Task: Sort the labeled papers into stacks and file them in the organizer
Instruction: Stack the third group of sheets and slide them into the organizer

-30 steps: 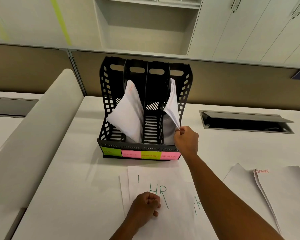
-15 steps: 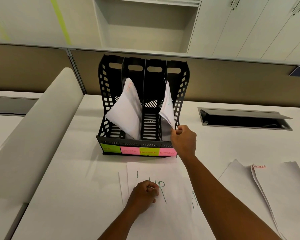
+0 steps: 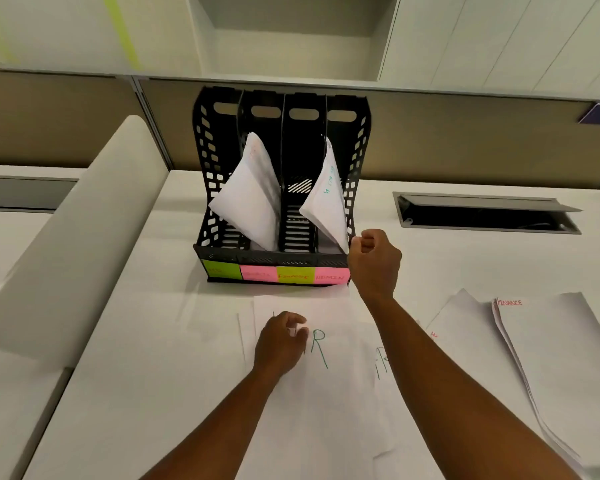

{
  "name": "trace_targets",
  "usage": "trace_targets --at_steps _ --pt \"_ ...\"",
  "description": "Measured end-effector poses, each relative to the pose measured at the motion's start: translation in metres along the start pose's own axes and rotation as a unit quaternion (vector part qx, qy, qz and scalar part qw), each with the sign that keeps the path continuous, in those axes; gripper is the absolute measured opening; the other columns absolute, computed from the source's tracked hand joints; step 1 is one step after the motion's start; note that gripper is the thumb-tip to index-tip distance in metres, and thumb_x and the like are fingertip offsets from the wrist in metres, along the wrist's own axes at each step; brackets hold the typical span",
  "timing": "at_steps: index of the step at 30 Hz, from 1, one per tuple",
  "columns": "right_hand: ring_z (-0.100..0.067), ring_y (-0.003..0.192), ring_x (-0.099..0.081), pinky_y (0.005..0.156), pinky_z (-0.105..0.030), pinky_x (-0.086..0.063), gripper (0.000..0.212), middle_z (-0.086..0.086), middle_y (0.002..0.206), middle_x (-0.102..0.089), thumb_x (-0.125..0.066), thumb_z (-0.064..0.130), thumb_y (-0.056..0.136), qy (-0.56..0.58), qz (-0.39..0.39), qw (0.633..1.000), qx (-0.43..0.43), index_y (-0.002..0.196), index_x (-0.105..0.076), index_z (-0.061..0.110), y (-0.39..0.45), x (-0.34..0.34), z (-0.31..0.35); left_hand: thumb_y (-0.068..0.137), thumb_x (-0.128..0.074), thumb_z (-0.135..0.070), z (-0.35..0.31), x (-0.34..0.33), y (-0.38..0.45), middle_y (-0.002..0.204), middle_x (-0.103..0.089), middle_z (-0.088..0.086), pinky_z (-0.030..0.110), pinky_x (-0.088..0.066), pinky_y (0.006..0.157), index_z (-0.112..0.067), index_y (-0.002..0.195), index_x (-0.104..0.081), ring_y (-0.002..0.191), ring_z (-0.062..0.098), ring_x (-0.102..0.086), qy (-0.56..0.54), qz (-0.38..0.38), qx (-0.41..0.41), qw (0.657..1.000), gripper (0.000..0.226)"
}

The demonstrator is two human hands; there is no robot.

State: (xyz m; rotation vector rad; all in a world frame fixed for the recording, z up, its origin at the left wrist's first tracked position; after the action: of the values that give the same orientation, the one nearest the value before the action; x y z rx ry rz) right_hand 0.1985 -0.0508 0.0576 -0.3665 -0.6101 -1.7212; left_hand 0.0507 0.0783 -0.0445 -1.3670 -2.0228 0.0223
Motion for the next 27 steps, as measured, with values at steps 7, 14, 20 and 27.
trace_targets --at_steps 7,14,20,27 --pt "-0.027 0.089 -0.065 0.073 -0.025 -0.042 0.019 -0.007 0.093 -0.070 -0.058 0.023 0.086 -0.031 0.032 0.988 -0.145 0.100 -0.062 0.010 -0.040 0.025 -0.049 0.081 -0.071 -0.034 0.009 0.003 -0.015 0.129 -0.048 0.005 0.043 -0.042 0.096 -0.027 0.123 -0.051 0.122 0.028 -0.044 0.065 -0.153 0.088 0.982 0.046" --pt "-0.025 0.093 -0.063 0.070 -0.026 -0.046 0.029 -0.006 0.101 -0.064 -0.064 0.032 0.074 -0.255 0.369 0.873 -0.193 0.094 -0.058 0.010 -0.083 0.020 -0.101 0.081 -0.072 -0.028 0.027 0.002 -0.025 0.137 -0.035 0.014 0.045 -0.045 0.097 -0.016 0.135 -0.036 0.125 0.034 -0.040 0.029 -0.164 0.159 0.973 0.066" --pt "-0.031 0.114 -0.054 0.091 -0.040 -0.051 0.079 -0.015 0.125 -0.048 -0.078 0.035 0.067 -0.266 0.390 0.851 -0.230 0.126 -0.033 0.006 -0.093 0.025 -0.114 0.084 -0.071 -0.023 0.030 -0.001 -0.035 0.136 -0.033 0.014 0.042 -0.052 0.091 -0.014 0.133 -0.039 0.117 0.032 -0.050 -0.013 -0.145 0.174 0.974 0.060" --pt "-0.028 0.093 -0.064 0.074 -0.035 -0.054 0.033 -0.010 0.103 -0.065 -0.066 0.014 0.077 -0.187 0.296 0.916 -0.195 0.106 -0.053 0.005 -0.082 0.037 -0.120 0.098 -0.049 -0.026 0.031 -0.010 -0.045 0.130 -0.058 0.014 0.037 -0.045 0.097 -0.006 0.132 -0.049 0.115 0.032 -0.056 -0.046 -0.100 0.131 0.985 0.040"
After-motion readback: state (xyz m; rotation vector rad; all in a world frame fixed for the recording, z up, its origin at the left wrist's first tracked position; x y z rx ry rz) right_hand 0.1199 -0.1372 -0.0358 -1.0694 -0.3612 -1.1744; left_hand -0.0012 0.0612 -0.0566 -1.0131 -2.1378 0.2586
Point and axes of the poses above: each hand's wrist, its own y-axis towards the middle knuckle, its own x-axis out of the back of the hand, z = x × y, the point moved 3 cm from there along y, towards the middle knuckle
